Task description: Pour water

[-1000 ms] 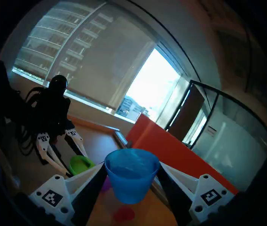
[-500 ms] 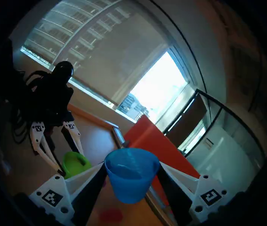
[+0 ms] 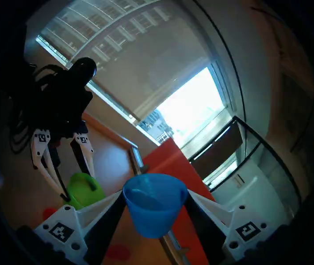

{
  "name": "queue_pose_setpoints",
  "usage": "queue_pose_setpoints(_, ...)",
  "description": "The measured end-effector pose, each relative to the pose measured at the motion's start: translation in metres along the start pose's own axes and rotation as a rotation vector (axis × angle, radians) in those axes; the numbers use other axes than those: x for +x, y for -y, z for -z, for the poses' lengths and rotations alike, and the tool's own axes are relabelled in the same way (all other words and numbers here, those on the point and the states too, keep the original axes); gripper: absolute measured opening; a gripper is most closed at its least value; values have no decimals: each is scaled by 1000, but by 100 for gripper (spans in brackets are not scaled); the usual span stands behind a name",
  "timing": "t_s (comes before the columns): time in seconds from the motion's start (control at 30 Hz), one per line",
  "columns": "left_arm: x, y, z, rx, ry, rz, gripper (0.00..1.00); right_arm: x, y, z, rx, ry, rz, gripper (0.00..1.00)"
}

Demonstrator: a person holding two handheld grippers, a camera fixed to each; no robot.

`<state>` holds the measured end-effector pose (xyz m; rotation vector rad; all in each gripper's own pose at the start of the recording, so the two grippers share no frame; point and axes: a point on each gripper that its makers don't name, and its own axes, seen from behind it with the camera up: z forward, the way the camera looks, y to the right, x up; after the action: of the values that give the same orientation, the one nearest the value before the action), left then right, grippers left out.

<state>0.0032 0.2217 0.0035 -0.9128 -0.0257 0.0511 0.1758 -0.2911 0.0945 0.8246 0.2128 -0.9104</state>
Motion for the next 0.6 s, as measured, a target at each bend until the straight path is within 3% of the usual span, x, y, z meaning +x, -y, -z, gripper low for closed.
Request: queue_pose_setpoints(0.6, 2, -3, 2, -12, -6, -8, 85, 7, -4, -12, -17, 17, 152, 92)
